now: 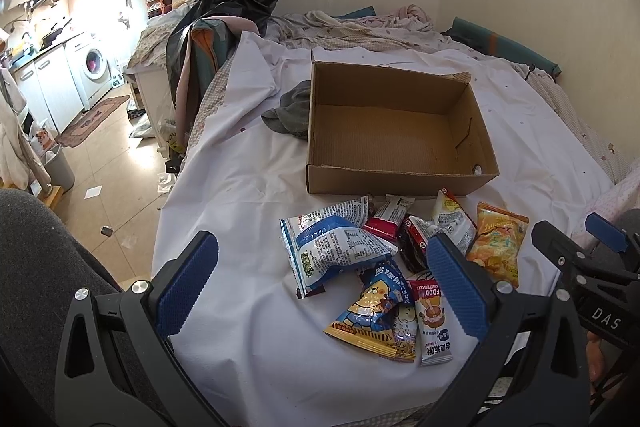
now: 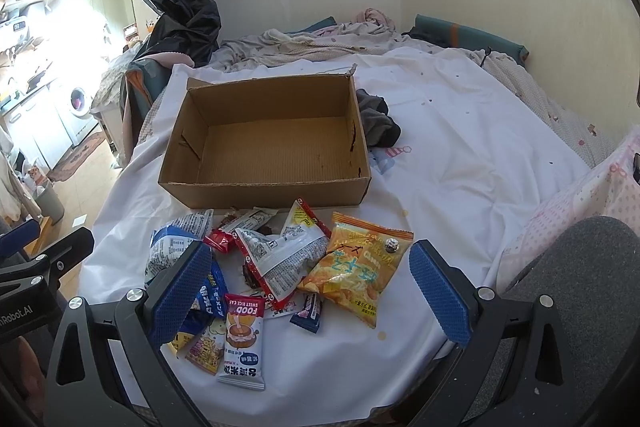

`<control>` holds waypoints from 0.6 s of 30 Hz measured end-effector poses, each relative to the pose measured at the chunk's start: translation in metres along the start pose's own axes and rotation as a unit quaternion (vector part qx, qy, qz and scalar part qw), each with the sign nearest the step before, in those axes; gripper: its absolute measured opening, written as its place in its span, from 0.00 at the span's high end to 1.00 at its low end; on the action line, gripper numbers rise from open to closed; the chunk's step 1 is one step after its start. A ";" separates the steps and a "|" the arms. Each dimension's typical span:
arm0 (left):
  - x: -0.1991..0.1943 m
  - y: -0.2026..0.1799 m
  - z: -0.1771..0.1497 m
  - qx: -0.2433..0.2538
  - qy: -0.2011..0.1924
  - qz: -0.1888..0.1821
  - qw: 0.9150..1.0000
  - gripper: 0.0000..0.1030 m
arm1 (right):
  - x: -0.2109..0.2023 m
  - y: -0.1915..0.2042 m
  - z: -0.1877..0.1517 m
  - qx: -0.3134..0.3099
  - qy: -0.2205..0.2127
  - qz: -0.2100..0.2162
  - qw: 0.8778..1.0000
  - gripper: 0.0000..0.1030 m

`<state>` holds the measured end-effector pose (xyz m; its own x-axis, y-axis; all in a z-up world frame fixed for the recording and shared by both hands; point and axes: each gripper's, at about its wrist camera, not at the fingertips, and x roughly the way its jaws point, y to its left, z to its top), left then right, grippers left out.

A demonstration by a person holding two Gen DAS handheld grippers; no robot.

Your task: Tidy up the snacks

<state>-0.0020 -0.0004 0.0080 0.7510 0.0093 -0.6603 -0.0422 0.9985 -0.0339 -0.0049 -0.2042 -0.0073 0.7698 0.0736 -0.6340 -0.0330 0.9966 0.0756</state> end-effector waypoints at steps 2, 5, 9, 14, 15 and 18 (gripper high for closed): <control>0.000 0.000 -0.001 0.000 0.000 0.000 1.000 0.00 | 0.000 0.000 0.000 0.000 0.000 0.000 1.000 0.01; 0.001 0.000 -0.001 -0.001 -0.002 -0.001 1.000 0.00 | 0.000 0.000 0.000 0.000 0.001 -0.001 1.000 0.01; 0.000 0.000 0.000 -0.002 -0.003 0.000 1.000 0.00 | 0.001 -0.001 -0.002 0.002 0.002 -0.002 1.000 0.01; 0.001 0.000 0.001 -0.001 -0.003 0.000 1.000 0.00 | 0.004 -0.001 -0.002 0.004 0.004 -0.003 1.000 0.01; 0.000 0.000 0.000 -0.002 -0.003 0.000 1.000 0.00 | 0.004 -0.001 -0.002 0.004 0.005 -0.002 1.000 0.01; 0.000 0.000 0.000 -0.003 -0.004 0.000 1.000 0.00 | 0.003 -0.002 -0.002 0.005 0.003 -0.002 1.000 0.01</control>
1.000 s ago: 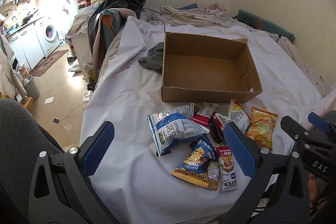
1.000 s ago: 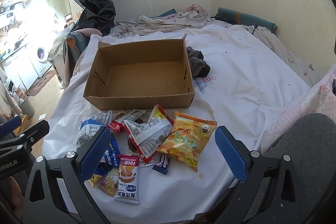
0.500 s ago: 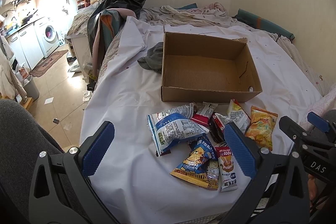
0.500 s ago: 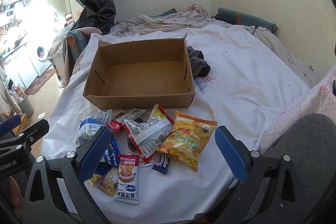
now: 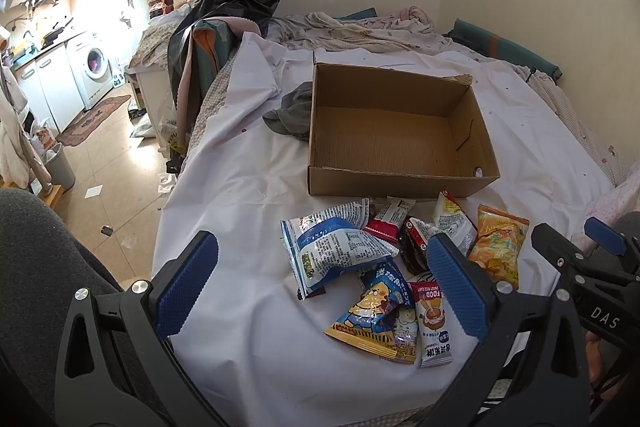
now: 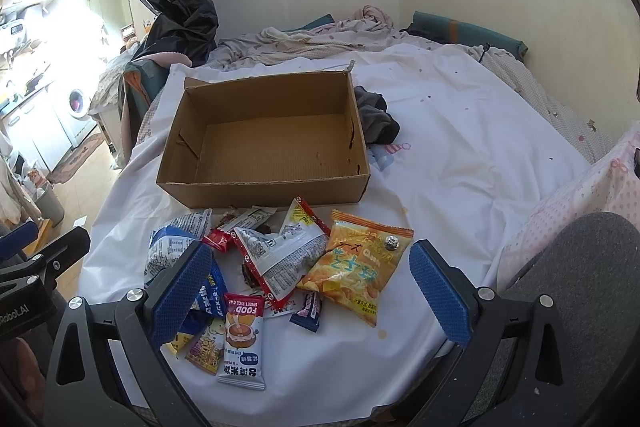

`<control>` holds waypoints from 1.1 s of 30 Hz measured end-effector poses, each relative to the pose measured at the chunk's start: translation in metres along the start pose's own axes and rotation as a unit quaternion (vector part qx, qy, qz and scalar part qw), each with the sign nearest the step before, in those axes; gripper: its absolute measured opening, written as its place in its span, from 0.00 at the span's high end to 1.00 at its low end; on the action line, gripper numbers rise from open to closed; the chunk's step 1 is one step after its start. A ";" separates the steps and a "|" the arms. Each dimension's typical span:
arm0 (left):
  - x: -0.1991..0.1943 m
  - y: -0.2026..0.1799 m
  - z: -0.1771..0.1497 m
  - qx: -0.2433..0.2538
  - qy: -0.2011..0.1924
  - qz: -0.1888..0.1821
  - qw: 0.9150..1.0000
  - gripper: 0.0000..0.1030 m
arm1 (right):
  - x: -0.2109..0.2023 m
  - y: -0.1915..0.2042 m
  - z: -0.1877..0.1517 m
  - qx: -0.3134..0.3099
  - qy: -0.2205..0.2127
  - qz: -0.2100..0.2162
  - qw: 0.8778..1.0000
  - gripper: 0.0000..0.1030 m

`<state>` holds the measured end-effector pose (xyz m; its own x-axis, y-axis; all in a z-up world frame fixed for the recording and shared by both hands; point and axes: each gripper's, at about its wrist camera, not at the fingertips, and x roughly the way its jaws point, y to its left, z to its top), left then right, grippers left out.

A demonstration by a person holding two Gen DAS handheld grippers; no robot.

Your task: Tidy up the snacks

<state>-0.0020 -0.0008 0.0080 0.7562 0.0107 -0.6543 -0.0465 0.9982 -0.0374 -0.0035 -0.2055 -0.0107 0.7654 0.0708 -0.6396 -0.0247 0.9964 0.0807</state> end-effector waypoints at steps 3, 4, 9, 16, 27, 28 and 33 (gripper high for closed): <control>0.000 0.000 0.000 0.001 0.000 0.000 1.000 0.00 | 0.000 0.000 0.001 0.001 0.002 -0.001 1.000 0.01; 0.000 -0.001 0.000 0.001 0.000 0.000 1.000 0.00 | 0.000 0.000 0.001 0.001 0.002 -0.001 1.000 0.01; 0.001 0.000 0.000 0.000 0.000 0.000 1.000 0.00 | 0.001 0.000 0.001 0.002 0.003 -0.002 1.000 0.01; 0.001 0.000 -0.001 -0.001 0.001 0.000 1.000 0.00 | 0.001 -0.001 0.001 0.002 0.004 -0.002 1.000 0.01; 0.001 0.000 -0.001 0.000 0.000 0.001 1.000 0.00 | 0.001 0.000 0.001 0.002 0.004 -0.002 1.000 0.01; 0.001 0.000 -0.001 0.000 0.000 0.001 1.000 0.00 | 0.001 0.000 0.000 0.003 0.004 -0.002 1.000 0.01; 0.001 0.001 -0.001 -0.001 0.000 0.002 1.000 0.00 | 0.001 -0.001 0.000 0.002 0.003 -0.002 1.000 0.01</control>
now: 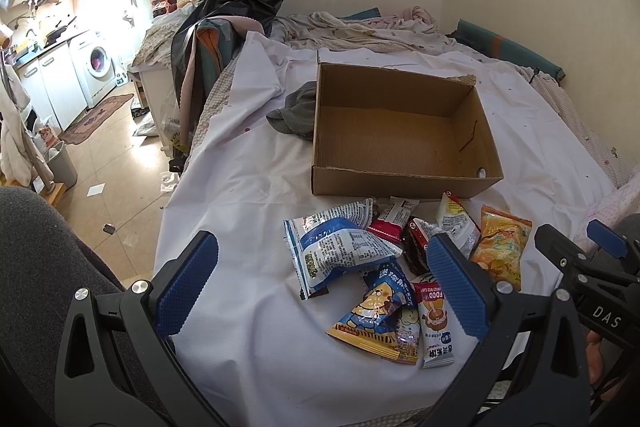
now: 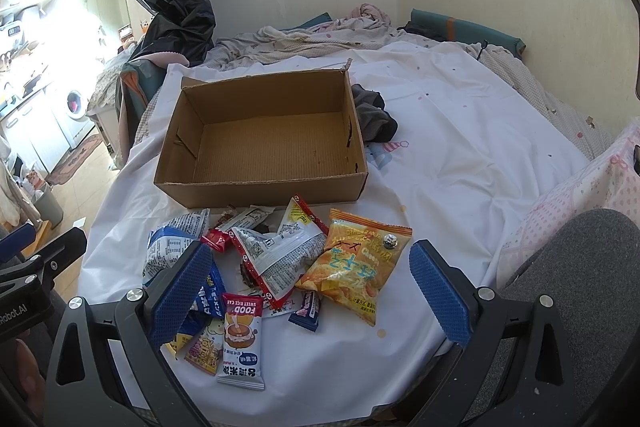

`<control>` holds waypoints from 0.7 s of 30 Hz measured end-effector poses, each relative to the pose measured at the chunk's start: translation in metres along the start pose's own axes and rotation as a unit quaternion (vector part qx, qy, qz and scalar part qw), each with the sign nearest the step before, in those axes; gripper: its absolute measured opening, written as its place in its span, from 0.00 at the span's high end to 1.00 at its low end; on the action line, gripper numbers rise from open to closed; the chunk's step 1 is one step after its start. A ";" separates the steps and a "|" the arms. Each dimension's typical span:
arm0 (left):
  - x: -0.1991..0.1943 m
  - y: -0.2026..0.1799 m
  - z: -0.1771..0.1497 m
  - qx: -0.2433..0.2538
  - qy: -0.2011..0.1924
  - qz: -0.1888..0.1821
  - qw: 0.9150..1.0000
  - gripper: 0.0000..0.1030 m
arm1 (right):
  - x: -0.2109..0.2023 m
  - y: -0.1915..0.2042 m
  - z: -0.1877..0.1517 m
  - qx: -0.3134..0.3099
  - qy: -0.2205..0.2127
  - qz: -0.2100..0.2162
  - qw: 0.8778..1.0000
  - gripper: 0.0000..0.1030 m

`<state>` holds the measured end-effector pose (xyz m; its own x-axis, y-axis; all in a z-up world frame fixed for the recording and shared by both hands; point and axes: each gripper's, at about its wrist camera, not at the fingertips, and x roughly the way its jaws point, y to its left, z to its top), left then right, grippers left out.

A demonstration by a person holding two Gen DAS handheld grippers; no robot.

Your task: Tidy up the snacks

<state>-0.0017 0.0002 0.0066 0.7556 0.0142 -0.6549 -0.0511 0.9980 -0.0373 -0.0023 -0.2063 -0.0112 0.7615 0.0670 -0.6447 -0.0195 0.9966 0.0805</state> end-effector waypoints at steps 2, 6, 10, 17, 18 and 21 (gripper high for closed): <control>0.000 0.000 0.000 0.001 0.000 0.000 1.000 0.00 | 0.000 0.000 0.000 0.001 0.000 0.000 1.000 0.01; 0.000 0.000 0.000 0.001 0.000 0.000 1.000 0.00 | 0.000 0.000 0.000 0.001 0.001 0.000 1.000 0.01; 0.000 0.001 0.000 0.000 -0.001 0.001 1.000 0.00 | 0.000 0.000 0.000 0.001 0.001 0.000 1.000 0.01; 0.006 0.013 0.003 -0.016 0.021 0.006 1.000 0.00 | 0.005 -0.013 0.007 0.038 0.023 0.015 0.999 0.01; 0.008 0.017 0.004 -0.026 0.031 0.009 0.999 0.00 | 0.008 -0.019 0.011 0.055 0.035 0.022 0.998 0.01; 0.017 0.021 0.007 -0.034 0.055 0.017 0.998 0.00 | 0.020 -0.035 0.020 0.092 0.067 0.029 0.993 0.01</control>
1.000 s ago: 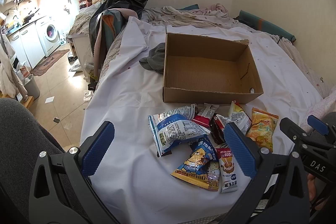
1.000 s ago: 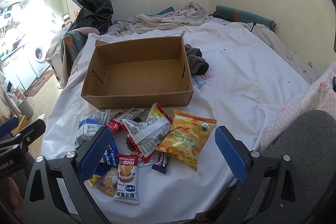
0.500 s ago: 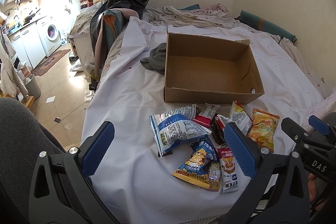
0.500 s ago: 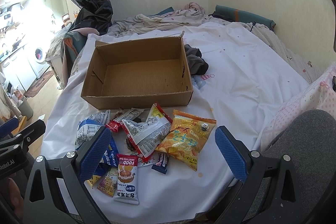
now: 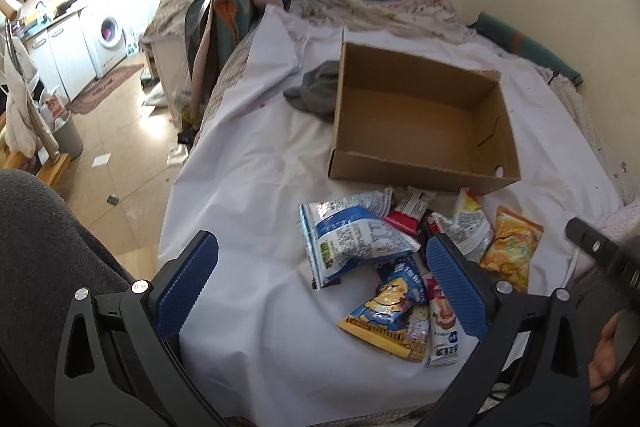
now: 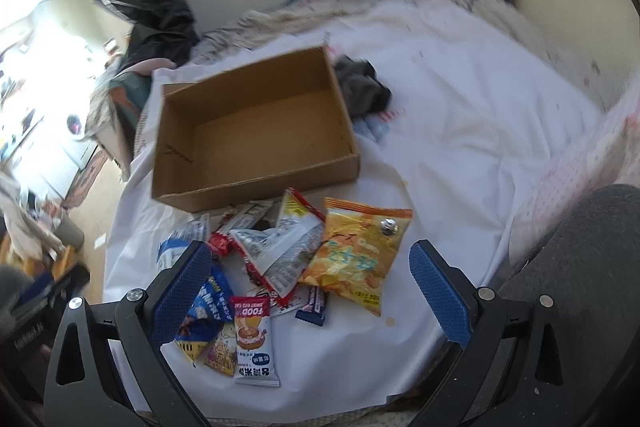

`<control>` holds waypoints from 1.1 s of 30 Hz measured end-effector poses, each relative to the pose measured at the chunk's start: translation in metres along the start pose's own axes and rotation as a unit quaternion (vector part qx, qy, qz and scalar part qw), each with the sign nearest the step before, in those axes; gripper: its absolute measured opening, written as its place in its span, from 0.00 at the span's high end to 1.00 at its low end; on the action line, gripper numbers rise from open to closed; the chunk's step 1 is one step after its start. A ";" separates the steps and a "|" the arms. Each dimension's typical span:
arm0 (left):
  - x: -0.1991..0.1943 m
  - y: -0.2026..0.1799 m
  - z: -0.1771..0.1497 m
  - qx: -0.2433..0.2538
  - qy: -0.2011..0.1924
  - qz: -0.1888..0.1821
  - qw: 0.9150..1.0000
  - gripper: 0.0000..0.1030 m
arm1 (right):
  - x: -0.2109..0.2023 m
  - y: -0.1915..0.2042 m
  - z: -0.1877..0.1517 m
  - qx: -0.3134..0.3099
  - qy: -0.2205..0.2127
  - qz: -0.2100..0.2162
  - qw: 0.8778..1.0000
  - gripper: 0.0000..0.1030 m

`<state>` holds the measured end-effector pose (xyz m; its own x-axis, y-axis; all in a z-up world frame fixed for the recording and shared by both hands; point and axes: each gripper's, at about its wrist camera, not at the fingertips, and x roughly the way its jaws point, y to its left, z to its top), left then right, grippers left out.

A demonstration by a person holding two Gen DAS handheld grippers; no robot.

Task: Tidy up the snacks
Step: 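Grasp the blue cartoon bag with left tool while right tool grasps orange cheese crisps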

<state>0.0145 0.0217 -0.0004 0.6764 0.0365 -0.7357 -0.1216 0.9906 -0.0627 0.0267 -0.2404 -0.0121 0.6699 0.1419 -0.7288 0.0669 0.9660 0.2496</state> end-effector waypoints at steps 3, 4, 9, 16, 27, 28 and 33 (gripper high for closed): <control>0.017 -0.008 0.002 0.021 0.047 0.003 0.999 0.00 | 0.020 -0.014 0.013 0.026 0.043 0.011 0.999 0.01; 0.026 -0.014 0.001 0.034 0.071 -0.003 0.997 0.01 | 0.028 -0.017 0.017 0.034 0.059 0.012 0.998 0.01; 0.071 -0.051 -0.015 0.124 0.191 -0.043 0.973 0.16 | 0.066 -0.035 0.028 0.066 0.135 0.002 0.989 0.01; 0.104 -0.081 -0.027 0.162 0.248 -0.058 0.953 0.39 | 0.114 -0.058 0.024 0.127 0.221 -0.040 0.966 0.02; 0.129 -0.092 -0.042 0.156 0.292 -0.061 0.942 0.62 | 0.156 -0.055 0.004 0.128 0.277 -0.042 0.951 0.12; 0.130 -0.093 -0.043 0.156 0.292 -0.059 0.942 0.74 | 0.157 -0.054 0.003 0.129 0.280 -0.038 0.951 0.22; 0.125 -0.089 -0.048 0.148 0.297 -0.058 0.942 0.82 | 0.149 -0.053 0.001 0.118 0.268 -0.035 0.955 0.47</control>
<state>0.0750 -0.0677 -0.1186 0.1373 -0.0671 -0.9883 0.1955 0.9799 -0.0394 0.1241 -0.2711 -0.1333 0.1866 0.2304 -0.9550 0.3056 0.9103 0.2793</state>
